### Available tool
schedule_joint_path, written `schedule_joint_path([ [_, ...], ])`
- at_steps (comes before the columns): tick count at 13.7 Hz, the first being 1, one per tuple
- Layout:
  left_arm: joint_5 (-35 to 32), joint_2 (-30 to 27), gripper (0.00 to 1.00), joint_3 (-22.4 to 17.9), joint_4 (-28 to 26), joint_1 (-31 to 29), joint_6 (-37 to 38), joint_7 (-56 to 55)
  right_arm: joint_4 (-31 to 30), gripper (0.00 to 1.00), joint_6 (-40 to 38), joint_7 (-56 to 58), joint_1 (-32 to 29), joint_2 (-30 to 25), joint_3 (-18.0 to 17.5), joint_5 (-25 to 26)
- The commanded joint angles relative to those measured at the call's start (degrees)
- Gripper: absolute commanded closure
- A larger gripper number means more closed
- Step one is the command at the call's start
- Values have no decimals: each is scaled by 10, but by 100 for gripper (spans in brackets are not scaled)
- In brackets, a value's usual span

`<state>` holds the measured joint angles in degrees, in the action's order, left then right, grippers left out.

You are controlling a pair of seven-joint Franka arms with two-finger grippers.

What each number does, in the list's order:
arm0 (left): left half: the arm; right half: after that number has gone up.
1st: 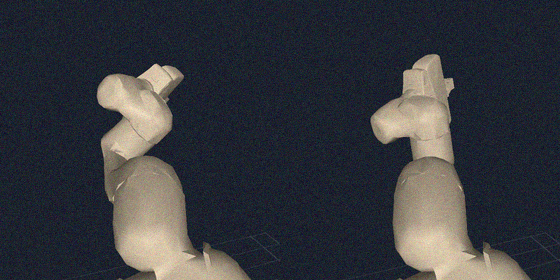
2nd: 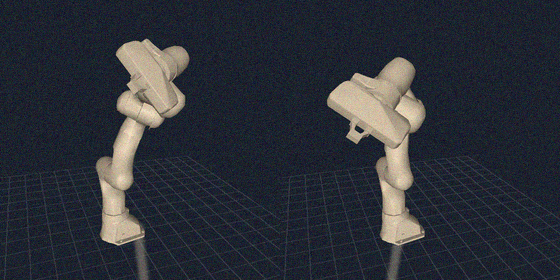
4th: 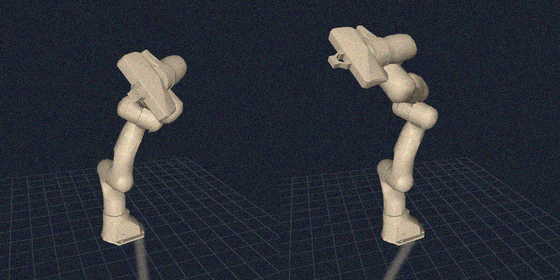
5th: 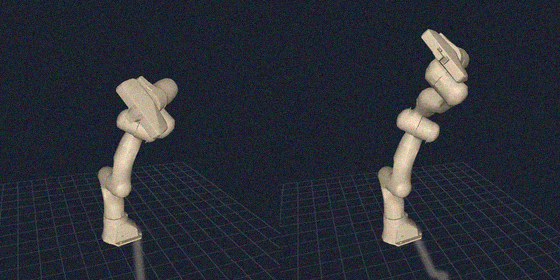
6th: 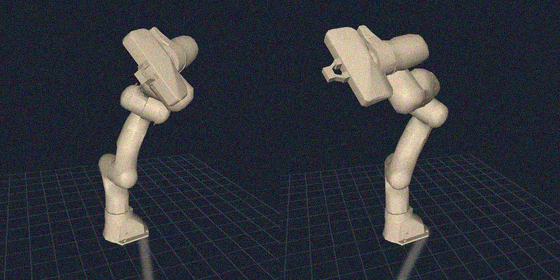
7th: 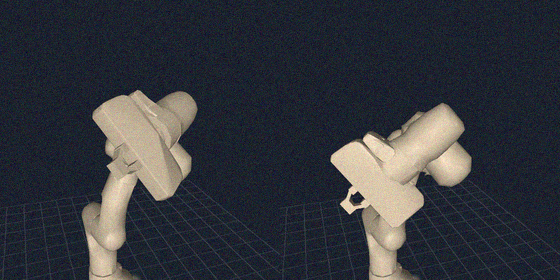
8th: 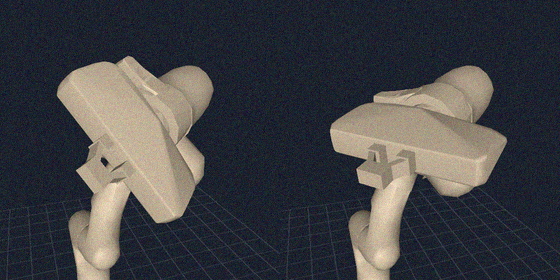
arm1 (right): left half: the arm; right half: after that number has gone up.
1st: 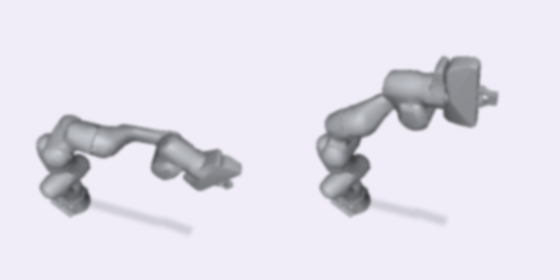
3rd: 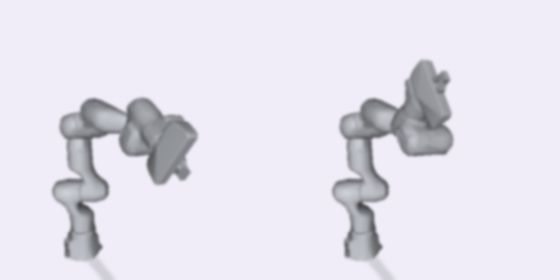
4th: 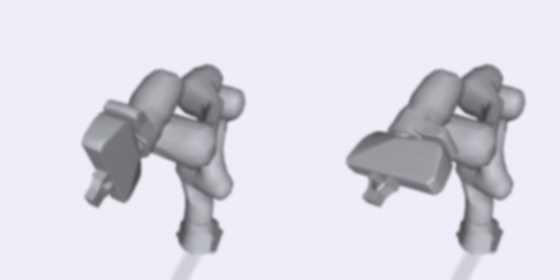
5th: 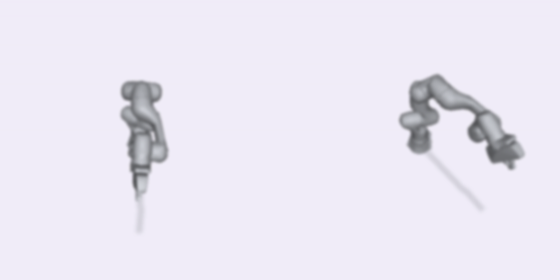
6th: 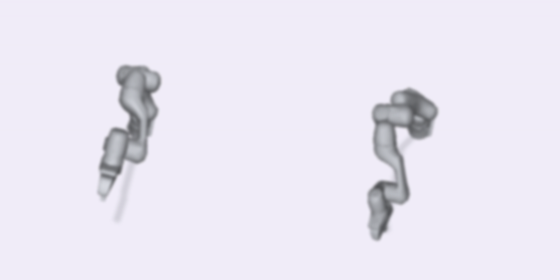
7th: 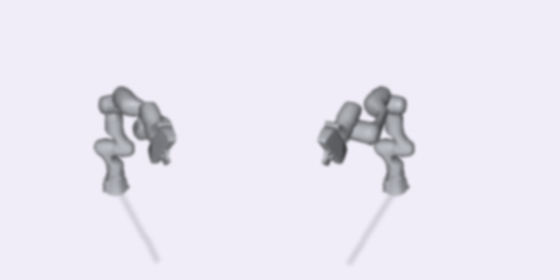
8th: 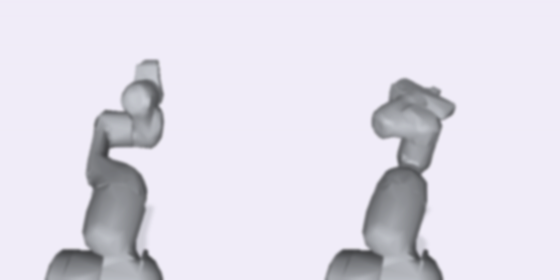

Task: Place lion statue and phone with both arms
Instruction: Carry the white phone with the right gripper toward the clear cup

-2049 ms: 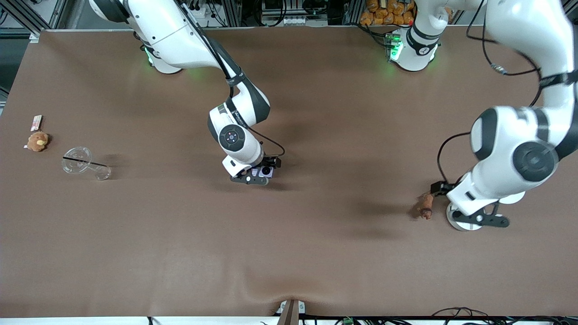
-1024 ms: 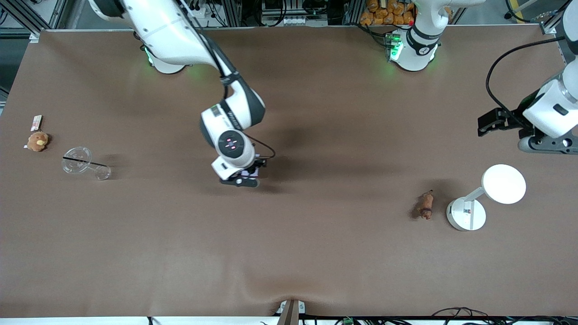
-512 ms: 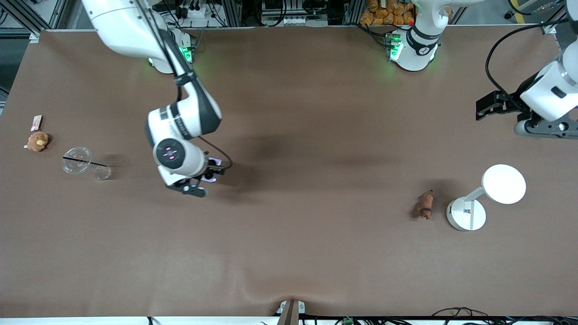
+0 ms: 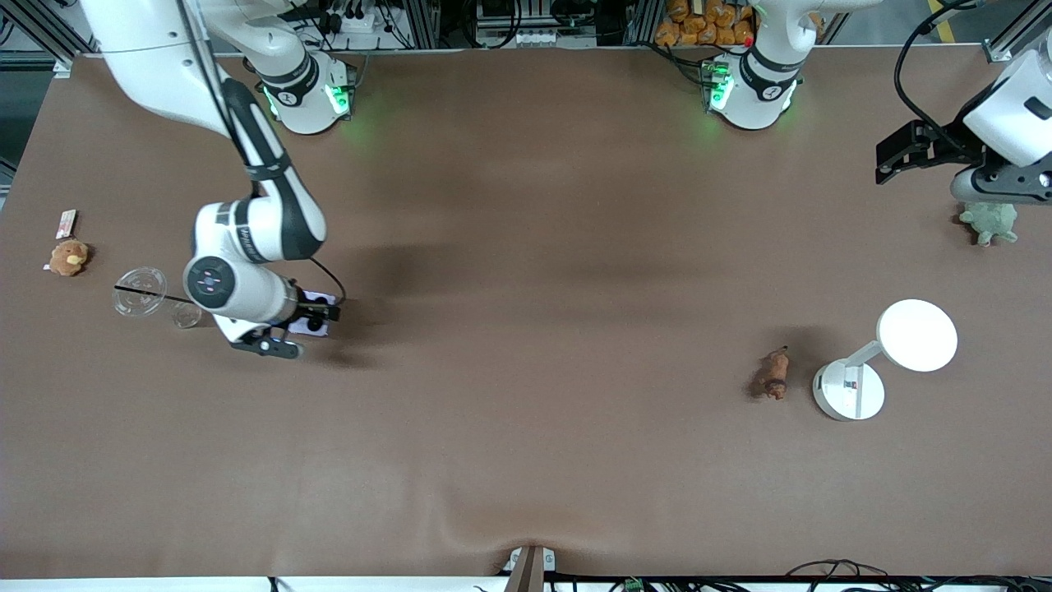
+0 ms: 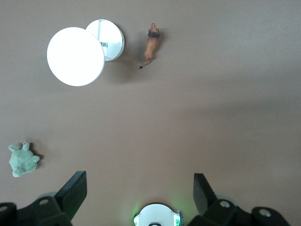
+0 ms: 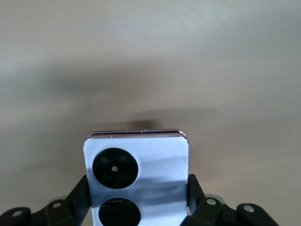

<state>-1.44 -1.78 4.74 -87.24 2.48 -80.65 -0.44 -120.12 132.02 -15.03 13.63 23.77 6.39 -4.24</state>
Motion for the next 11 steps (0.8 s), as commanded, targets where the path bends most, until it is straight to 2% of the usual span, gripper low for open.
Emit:
schedule_joint_path([
  [1,-10,-11,0,-16,-9,20,6,-8,-61,100,31,18,-33,-43,-11,7],
  [3,-10,-9,0,-16,-2,16,6,-5,-96,100,88,34,-38,-45,-10,7],
  [7,-10,-7,0,-16,10,14,4,-9,-107,100,97,112,-104,-40,-11,7],
  [11,-12,-3,0,-15,10,16,5,2,-108,100,109,113,-109,-35,-11,7],
])
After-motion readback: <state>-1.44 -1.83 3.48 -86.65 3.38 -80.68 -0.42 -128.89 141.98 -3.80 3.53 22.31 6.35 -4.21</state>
